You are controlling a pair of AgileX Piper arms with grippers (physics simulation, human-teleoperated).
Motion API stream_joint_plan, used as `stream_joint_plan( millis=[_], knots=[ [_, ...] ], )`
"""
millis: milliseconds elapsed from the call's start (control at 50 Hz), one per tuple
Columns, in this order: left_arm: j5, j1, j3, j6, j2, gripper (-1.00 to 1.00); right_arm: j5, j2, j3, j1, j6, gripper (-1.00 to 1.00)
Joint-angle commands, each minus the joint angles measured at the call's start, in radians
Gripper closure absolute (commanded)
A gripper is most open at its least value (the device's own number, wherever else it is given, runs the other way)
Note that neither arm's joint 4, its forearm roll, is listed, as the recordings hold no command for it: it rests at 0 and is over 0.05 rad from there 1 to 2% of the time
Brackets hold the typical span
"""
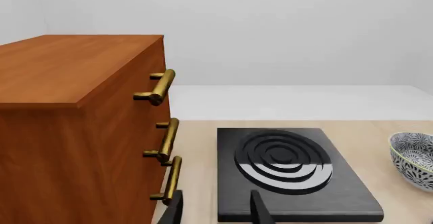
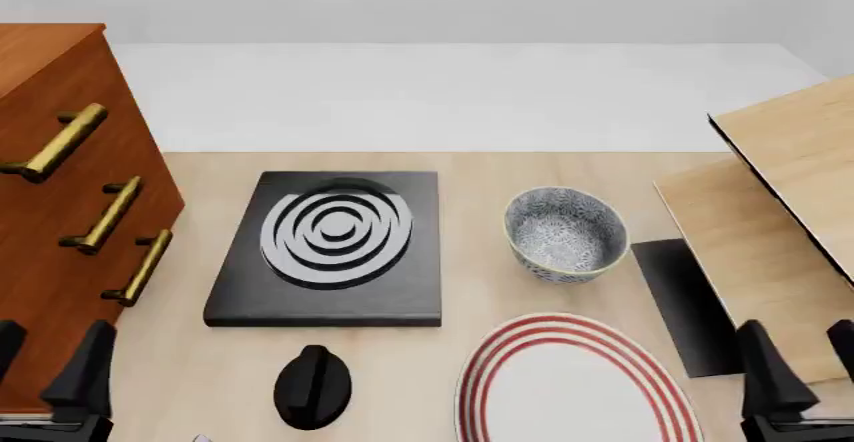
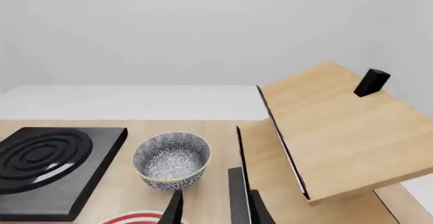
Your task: Pick up the cream cheese and put it in the bowl.
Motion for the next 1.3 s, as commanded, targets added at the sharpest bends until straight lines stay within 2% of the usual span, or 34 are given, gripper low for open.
stream_joint_plan(
  millis=[20,260,400,440,460,500,540,660,1040,1180,1300],
  knots=[
    [0.0,0.0,0.0,0.0,0.0,-1.0,-0.002,0.008,-0.005,0.014,-0.019,-1.0],
    [0.0,0.0,0.0,0.0,0.0,-1.0,-0.045,0.07,-0.002,0.059,-0.068,-1.0],
    [0.0,0.0,0.0,0.0,0.0,-1.0,-0.051,0.159,-0.047,0.189,-0.154,-1.0],
    [0.0,0.0,0.0,0.0,0.0,-1.0,-0.048,0.171,-0.057,0.209,-0.159,-1.0],
    [0.0,0.0,0.0,0.0,0.0,-1.0,-0.043,0.201,-0.075,0.255,-0.174,-1.0],
    [0.0,0.0,0.0,0.0,0.0,-1.0,-0.035,0.228,-0.095,0.293,-0.183,-1.0],
    [0.0,0.0,0.0,0.0,0.0,-1.0,-0.029,0.231,-0.101,0.301,-0.186,-1.0],
    [0.0,0.0,0.0,0.0,0.0,-1.0,-0.001,0.311,-0.152,0.408,-0.231,-1.0],
    [0.0,0.0,0.0,0.0,0.0,-1.0,0.049,0.555,-0.297,0.651,-0.249,-1.0],
    [0.0,0.0,0.0,0.0,0.0,-1.0,0.018,0.646,-0.319,0.741,-0.243,-1.0],
    [0.0,0.0,0.0,0.0,0.0,-1.0,-0.053,0.761,-0.327,0.824,-0.225,-1.0]
  ],
)
